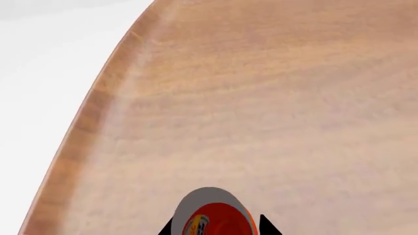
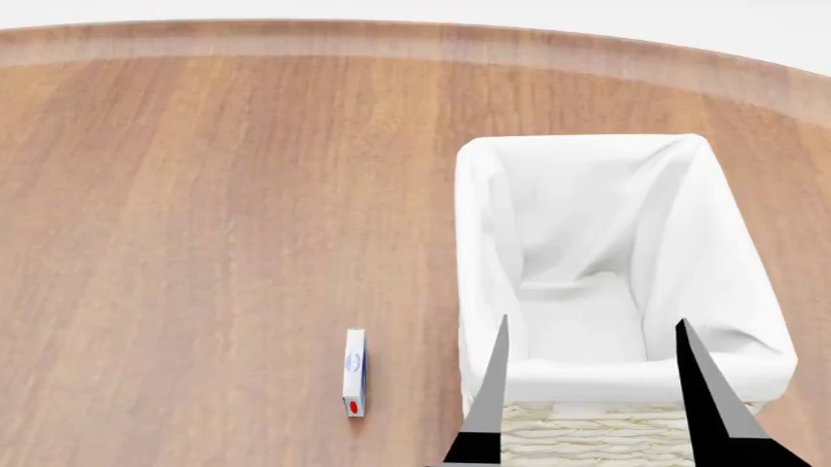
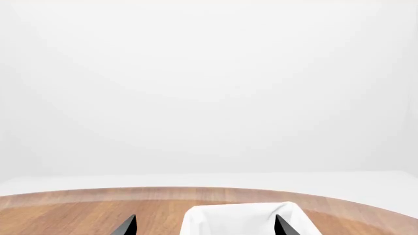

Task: Pick up the ketchup, and put it in the basket.

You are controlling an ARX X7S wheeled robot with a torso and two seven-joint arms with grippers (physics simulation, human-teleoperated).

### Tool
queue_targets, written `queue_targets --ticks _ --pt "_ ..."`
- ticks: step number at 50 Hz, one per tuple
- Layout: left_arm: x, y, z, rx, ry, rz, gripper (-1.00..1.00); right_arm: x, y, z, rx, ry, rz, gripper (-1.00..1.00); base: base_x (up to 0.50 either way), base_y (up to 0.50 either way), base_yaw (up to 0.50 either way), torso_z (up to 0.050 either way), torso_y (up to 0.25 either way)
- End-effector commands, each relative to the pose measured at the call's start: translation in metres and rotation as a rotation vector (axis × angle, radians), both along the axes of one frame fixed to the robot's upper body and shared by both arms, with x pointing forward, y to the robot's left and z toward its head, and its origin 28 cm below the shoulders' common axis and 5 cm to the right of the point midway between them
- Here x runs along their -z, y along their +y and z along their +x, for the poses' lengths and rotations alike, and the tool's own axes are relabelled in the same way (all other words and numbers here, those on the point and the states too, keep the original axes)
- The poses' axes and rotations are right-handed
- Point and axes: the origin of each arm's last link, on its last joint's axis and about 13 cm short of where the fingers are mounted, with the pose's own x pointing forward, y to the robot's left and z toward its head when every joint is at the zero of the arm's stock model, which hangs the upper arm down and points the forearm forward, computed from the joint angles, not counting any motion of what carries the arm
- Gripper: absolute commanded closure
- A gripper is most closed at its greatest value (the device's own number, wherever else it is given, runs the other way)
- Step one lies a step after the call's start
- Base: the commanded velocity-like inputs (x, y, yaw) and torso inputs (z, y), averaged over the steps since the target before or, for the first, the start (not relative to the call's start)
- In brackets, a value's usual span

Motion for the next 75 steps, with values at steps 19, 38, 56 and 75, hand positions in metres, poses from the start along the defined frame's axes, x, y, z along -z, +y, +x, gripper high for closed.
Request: queue_targets --ticks 19,38,56,75 --pt "-0.068 -0.019 -0.003 0.299 -0.336 0.148 1.00 0.001 0.000 0.000 -0.004 0.003 0.001 -1.00 0.00 0.00 0.00 0.000 0.000" --pt "-0.151 -0.055 0.009 0.784 -0.556 0.380 1.00 -0.003 -0.002 -0.001 0.003 -0.007 0.003 -1.00 0.00 0.00 0.00 0.000 0.000" --pt "-0.220 -0.068 0.028 1.187 -0.465 0.626 1.00 -0.007 -0.004 -0.004 0.006 -0.020 0.012 -1.00 0.00 0.00 0.00 0.000 0.000" --pt "-0.296 -0.076 0.045 1.451 -0.337 0.816 1.00 -0.005 -0.003 -0.004 -0.010 -0.016 0.017 -1.00 0.00 0.00 0.00 0.000 0.000"
